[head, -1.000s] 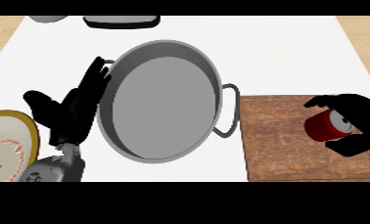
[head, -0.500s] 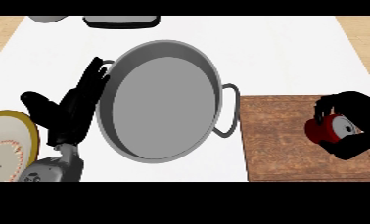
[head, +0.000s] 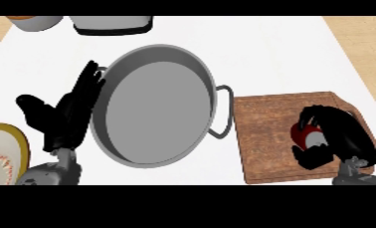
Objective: Pick the can from the cutting board and place it in the pot
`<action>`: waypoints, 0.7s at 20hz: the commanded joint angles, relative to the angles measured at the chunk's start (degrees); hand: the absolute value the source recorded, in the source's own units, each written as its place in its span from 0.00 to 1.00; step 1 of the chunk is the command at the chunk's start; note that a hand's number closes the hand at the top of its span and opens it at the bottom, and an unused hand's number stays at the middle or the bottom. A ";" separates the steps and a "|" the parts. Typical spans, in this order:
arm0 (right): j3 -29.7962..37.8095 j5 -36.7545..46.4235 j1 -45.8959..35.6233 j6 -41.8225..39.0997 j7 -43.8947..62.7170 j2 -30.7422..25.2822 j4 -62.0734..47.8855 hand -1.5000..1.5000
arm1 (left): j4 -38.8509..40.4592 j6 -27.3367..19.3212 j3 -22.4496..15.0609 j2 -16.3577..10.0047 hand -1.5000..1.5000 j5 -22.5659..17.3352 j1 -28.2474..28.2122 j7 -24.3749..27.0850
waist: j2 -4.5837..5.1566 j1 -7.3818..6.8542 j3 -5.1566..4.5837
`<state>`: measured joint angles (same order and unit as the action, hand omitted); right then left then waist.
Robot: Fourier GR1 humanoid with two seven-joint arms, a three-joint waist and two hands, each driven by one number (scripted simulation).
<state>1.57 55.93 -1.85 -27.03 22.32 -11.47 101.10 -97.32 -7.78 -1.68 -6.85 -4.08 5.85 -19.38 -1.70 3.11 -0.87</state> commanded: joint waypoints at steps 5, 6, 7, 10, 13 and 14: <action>-10.81 16.27 4.02 8.94 25.32 11.23 16.07 1.00 | 0.04 -0.08 -0.42 -0.22 0.50 0.92 -1.34 0.36 | -0.48 0.68 0.24; -14.30 17.59 3.66 9.72 27.89 11.28 17.91 1.00 | -0.02 -0.18 -0.28 0.20 0.50 0.32 -0.41 -0.04 | -0.30 0.16 0.30; -16.88 17.97 2.92 9.56 30.50 11.32 20.46 1.00 | 0.32 0.66 -0.28 0.02 0.50 -0.21 -1.41 0.44 | -0.39 -0.34 0.22; -26.74 23.08 0.12 9.93 39.24 11.40 24.28 1.00 | 0.09 0.91 -0.85 -0.10 0.50 0.04 0.09 -0.27 | 0.10 -1.71 0.35; -33.62 30.41 -4.01 7.05 44.55 11.43 29.23 1.00 | -0.11 1.11 -0.10 -0.33 0.50 -0.61 -0.15 -0.11 | -0.18 -2.18 0.19; -36.70 32.50 -6.22 5.96 44.99 11.44 29.63 1.00 | -0.01 1.02 -0.77 0.09 0.50 -0.39 0.45 -0.55 | -0.07 -2.38 0.20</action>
<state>-25.43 81.08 -3.06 -18.04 57.12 -0.60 126.20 -97.29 -6.82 -2.05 -7.06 -4.38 5.43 -19.33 -1.89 1.59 -0.65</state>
